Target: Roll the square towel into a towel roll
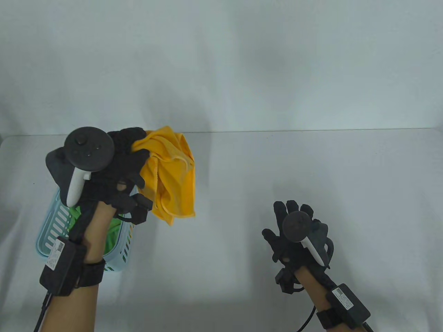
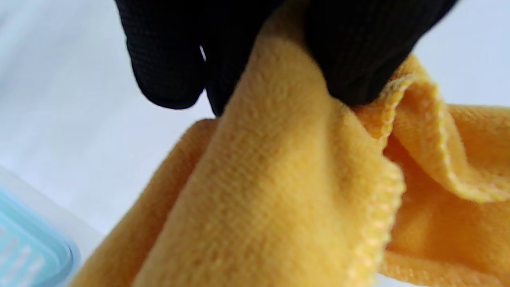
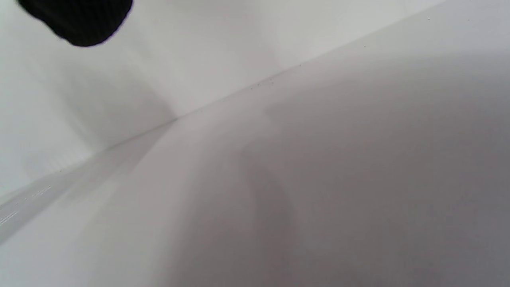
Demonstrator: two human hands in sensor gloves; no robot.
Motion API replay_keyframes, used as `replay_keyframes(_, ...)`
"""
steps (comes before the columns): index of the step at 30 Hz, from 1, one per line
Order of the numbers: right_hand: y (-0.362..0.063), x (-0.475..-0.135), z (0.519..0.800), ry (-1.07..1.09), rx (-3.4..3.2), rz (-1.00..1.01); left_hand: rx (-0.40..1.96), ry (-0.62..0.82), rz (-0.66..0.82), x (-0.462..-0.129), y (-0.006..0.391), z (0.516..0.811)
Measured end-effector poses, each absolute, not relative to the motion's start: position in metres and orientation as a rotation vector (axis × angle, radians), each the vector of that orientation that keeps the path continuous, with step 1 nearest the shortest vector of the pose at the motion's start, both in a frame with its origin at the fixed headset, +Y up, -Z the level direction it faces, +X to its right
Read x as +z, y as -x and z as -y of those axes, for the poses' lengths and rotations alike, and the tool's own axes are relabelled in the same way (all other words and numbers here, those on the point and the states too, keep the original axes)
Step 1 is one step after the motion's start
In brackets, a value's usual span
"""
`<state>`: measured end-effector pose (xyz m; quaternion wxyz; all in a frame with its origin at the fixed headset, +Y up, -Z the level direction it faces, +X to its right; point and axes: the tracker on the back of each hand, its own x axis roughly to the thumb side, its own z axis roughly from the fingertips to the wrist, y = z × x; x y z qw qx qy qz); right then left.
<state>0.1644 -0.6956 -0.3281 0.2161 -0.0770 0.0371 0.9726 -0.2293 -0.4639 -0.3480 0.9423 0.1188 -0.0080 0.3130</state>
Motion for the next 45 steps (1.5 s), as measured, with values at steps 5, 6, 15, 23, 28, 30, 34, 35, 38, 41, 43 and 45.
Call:
replay_keyframes(5,-0.165,-0.328,0.696,0.221,2.673,-0.107,0.698,-0.200,0.089,-0.341,0.201,0.513)
replay_keyframes(6,-0.165,-0.328,0.696,0.217,2.675,-0.108,0.728,-0.193,0.094,-0.338,0.197,0.525)
replay_keyframes(15,-0.155,-0.324,0.692,0.130,2.671,-0.070,0.830,-0.133,0.104,-0.327,0.185,0.599)
replay_keyframes(23,-0.138,-0.313,0.681,-0.105,2.556,0.068,0.809,-0.106,0.090,-0.320,0.180,0.624)
replay_keyframes(28,-0.117,-0.294,0.665,-0.306,2.458,0.151,0.788,-0.102,0.045,-0.320,0.179,0.629)
replay_keyframes(30,-0.106,-0.288,0.661,-0.334,2.432,0.160,0.776,-0.098,0.046,-0.319,0.176,0.631)
replay_keyframes(34,-0.087,-0.282,0.656,-0.335,2.416,0.175,0.750,-0.089,0.071,-0.319,0.168,0.633)
replay_keyframes(35,-0.083,-0.281,0.655,-0.321,2.428,0.194,0.747,-0.081,0.079,-0.318,0.165,0.634)
replay_keyframes(38,-0.081,-0.280,0.651,-0.293,2.432,0.247,0.727,-0.073,0.091,-0.317,0.159,0.636)
replay_keyframes(41,-0.087,-0.277,0.647,-0.256,2.403,0.331,0.725,-0.056,0.091,-0.319,0.158,0.639)
replay_keyframes(43,-0.091,-0.278,0.645,-0.233,2.369,0.354,0.733,-0.045,0.094,-0.321,0.158,0.641)
replay_keyframes(45,-0.098,-0.280,0.646,-0.209,2.320,0.363,0.746,-0.025,0.110,-0.322,0.158,0.642)
